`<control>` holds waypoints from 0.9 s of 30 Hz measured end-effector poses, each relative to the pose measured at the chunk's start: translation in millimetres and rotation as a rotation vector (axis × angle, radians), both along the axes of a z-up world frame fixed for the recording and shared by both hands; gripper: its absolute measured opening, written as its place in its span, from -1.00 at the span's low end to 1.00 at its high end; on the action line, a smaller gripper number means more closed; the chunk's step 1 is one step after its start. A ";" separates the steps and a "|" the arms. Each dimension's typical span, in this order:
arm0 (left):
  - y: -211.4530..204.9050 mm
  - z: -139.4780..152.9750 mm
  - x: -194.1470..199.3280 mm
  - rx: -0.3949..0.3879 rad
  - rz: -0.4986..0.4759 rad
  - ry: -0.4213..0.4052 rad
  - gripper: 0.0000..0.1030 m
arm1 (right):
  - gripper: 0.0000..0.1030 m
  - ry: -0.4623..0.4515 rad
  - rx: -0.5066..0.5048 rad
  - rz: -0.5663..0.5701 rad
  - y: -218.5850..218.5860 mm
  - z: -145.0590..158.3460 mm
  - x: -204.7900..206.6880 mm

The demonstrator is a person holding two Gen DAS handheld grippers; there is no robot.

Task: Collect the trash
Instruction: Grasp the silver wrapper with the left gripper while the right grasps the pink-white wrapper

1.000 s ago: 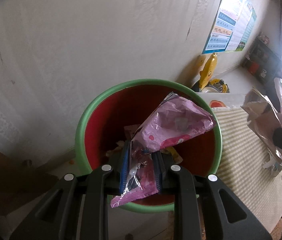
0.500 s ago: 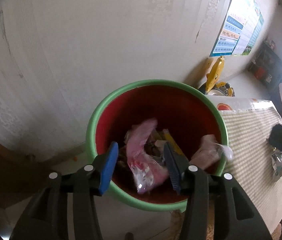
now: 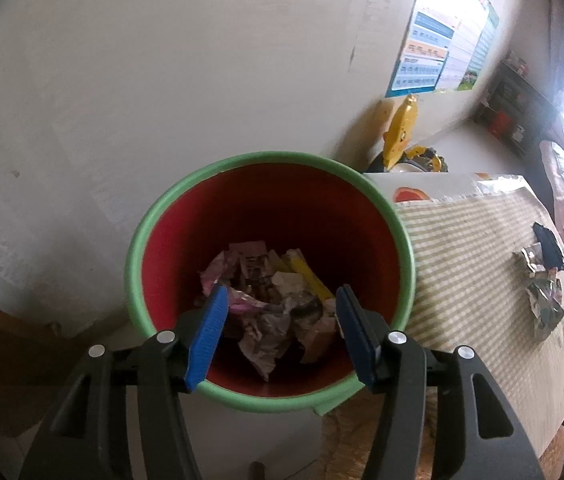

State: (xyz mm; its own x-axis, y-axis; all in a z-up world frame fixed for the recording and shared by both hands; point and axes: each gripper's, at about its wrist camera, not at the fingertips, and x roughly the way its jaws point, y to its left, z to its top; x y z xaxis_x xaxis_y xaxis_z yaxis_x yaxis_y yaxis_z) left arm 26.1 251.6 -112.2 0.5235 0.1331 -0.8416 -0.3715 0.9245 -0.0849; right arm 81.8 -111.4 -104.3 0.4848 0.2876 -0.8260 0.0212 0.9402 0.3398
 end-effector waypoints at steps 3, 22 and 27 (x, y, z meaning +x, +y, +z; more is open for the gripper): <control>-8.0 -1.2 2.4 -0.003 -0.017 0.007 0.04 | 0.30 0.023 0.002 -0.056 -25.5 -8.9 -7.1; -120.7 9.2 10.1 -0.022 -0.318 0.022 0.04 | 0.46 0.152 -0.025 -0.189 -76.2 -59.2 78.6; -145.9 12.2 9.8 -0.020 -0.382 0.032 0.05 | -0.17 0.115 0.004 -0.108 -70.6 -50.5 66.9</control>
